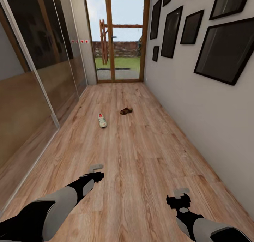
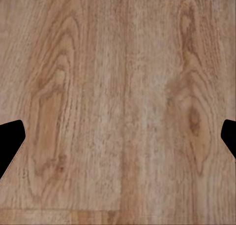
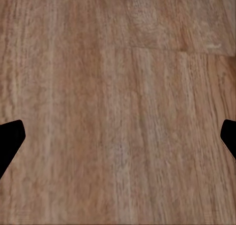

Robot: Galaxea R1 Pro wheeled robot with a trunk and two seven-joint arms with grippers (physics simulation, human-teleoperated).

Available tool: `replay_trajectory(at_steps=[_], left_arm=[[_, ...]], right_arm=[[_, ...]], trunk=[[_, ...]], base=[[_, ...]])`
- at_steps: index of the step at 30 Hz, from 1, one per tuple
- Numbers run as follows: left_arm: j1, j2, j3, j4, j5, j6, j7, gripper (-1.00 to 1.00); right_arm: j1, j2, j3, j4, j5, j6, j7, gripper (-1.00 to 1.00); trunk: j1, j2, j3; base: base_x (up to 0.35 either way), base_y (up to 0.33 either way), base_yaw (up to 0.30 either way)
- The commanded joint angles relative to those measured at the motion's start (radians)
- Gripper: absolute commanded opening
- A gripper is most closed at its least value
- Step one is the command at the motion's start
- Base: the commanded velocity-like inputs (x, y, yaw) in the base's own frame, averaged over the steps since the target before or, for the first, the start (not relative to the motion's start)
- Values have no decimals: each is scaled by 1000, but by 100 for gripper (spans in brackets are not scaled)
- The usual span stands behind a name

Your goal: Pick up the two gym shoes and the two sandals from the corridor floor and place them onto the hallstand (shoe rack) in the corridor, making sure they are on the rack and not on the floor. Arrange them so the two gym shoes are next to each other and the two sandals are next to each other.

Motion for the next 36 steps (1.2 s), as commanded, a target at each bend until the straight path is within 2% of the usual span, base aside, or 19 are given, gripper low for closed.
replay_trajectory(at_steps=[1, 20, 36], left_arm=[[0, 0, 4, -2, 9, 4, 2, 100], [0, 1, 4, -2, 9, 3, 2, 100], [0, 1, 4, -2, 8, 3, 3, 100]], right_arm=[[-1, 0, 8, 4, -6, -6, -1, 100], [-1, 0, 8, 4, -6, -6, -1, 100], [-1, 2, 9, 5, -6, -6, -1, 100]], trunk=[[0, 0, -1], [0, 0, -1], [0, 0, -1]], base=[[350, 0, 0], [350, -8, 0], [350, -180, 0]])
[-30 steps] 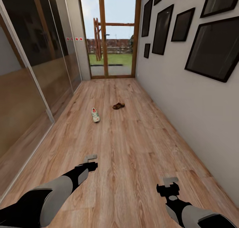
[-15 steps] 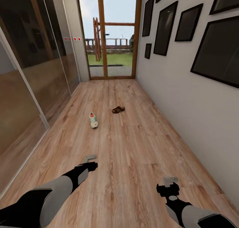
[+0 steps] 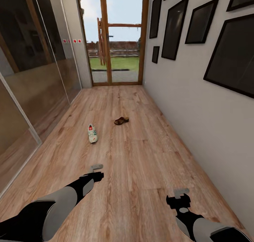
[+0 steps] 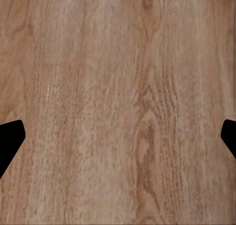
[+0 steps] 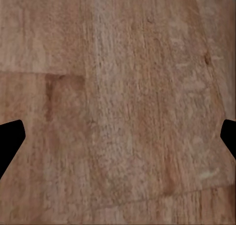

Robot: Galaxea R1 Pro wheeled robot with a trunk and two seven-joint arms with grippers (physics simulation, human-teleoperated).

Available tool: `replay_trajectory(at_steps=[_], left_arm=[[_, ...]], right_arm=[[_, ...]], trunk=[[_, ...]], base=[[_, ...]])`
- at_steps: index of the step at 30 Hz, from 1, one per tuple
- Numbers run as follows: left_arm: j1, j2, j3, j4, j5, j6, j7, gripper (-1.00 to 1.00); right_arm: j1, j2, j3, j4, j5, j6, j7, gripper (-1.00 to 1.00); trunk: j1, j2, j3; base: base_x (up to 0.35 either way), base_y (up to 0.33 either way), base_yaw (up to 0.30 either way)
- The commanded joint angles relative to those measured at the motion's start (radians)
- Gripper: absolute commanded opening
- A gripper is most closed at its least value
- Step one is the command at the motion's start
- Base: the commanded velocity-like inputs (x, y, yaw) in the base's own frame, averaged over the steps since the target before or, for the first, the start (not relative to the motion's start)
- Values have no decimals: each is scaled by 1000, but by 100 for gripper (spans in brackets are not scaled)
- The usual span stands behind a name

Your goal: Pick up the two gym shoes and the two sandals from the corridor floor and place them onto the hallstand (shoe rack) in the corridor, making sure they are on the rack and not on the floor. Arrange them so the two gym shoes are next to each other and the two sandals are next to each other.

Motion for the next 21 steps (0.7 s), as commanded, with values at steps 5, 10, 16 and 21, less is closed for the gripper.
replay_trajectory(at_steps=[5, 10, 16, 21], left_arm=[[0, 0, 4, -2, 9, 5, 2, 100], [0, 0, 4, -2, 9, 5, 2, 100], [0, 0, 4, -2, 9, 5, 2, 100], [0, 0, 4, -2, 9, 4, 2, 100]], right_arm=[[-1, 1, 8, 4, -6, -6, -1, 100], [-1, 1, 8, 4, -6, -6, -1, 100], [-1, 1, 8, 4, -6, -6, -1, 100], [-1, 1, 8, 4, -6, -6, -1, 100]], trunk=[[0, 0, -1], [0, 0, -1], [0, 0, -1], [0, 0, -1]], base=[[350, -175, 0], [350, -149, 0], [350, -93, 0], [350, -28, 0]])
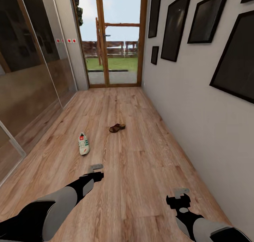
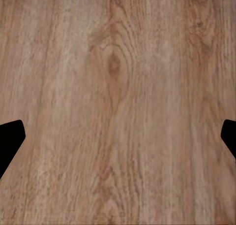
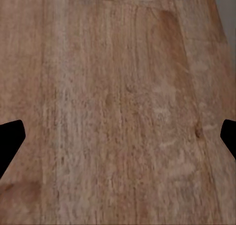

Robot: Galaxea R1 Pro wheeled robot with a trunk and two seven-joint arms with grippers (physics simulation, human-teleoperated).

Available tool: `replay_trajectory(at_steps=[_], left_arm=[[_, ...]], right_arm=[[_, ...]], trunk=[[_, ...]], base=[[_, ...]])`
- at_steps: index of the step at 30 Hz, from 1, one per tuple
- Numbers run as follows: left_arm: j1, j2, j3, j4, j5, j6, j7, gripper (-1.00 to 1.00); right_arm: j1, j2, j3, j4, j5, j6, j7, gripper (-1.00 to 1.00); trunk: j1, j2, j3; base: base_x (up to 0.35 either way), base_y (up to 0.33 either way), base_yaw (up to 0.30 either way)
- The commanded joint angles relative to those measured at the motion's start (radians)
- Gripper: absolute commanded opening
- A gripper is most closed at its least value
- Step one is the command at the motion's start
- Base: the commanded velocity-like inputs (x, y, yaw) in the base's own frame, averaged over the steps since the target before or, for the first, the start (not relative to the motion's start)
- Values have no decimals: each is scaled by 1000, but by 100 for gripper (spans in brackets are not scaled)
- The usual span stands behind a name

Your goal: Pick up the two gym shoes and the two sandals from the corridor floor and place them onto the hallstand (shoe rack) in the corridor, making sure they are on the rack and not on the floor. Arrange them so the two gym shoes are next to each other and the two sandals are next to each other.

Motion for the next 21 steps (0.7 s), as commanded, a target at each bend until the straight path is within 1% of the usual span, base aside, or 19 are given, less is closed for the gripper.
replay_trajectory(at_steps=[1, 15, 21], left_arm=[[0, 0, 4, -2, 8, 4, 2, 100], [0, 0, 4, -2, 8, 4, 2, 100], [0, -1, 4, -2, 8, 4, 3, 100]], right_arm=[[-1, 0, 8, 4, -6, -6, -1, 100], [-1, 2, 8, 4, -6, -6, -1, 100], [-1, 2, 9, 4, -6, -6, -1, 100]], trunk=[[0, 0, -1], [0, 0, -1], [0, 0, -1]], base=[[350, -11, 0], [350, -3, 0], [350, -50, 0]])
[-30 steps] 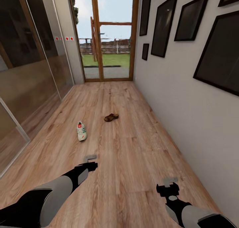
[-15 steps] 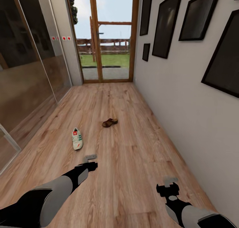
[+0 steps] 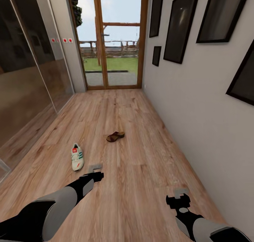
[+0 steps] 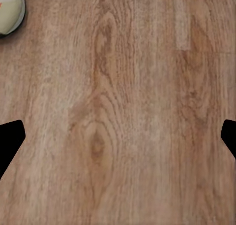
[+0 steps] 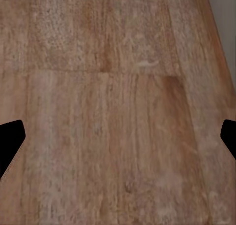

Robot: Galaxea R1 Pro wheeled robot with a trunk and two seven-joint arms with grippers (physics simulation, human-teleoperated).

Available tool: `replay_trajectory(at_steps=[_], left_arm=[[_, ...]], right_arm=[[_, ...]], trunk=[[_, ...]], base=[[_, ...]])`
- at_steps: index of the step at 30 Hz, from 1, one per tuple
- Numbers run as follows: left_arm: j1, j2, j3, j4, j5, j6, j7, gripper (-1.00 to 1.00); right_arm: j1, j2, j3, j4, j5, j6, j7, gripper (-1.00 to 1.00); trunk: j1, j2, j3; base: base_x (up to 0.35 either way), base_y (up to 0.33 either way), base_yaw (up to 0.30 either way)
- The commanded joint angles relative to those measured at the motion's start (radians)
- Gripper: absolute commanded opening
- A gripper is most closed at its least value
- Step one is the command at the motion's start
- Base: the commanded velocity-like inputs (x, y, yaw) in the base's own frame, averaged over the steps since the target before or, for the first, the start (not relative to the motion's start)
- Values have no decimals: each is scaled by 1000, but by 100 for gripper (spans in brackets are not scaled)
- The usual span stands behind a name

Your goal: Pick up the two gym shoes and the two sandals from the corridor floor and place them onto the hallstand (shoe rack) in the corridor, making sure they are on the rack and not on the floor. Arrange them so the two gym shoes are next to each other and the two sandals are next to each other.

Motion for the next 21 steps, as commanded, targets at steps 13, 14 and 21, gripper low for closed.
replay_trajectory(at_steps=[13, 14, 21], left_arm=[[0, 0, 4, -2, 9, 5, 2, 100], [0, 0, 4, -2, 8, 5, 2, 100], [0, 1, 4, -2, 8, 4, 2, 100]], right_arm=[[-1, 2, 8, 4, -6, -6, 0, 100], [-1, 2, 8, 4, -6, -6, 0, 100], [-1, 3, 8, 4, -6, -6, 0, 100]], trunk=[[0, 0, -1], [0, 0, -1], [0, 0, -1]], base=[[350, -73, 0], [350, -11, 0], [350, -3, 0]])
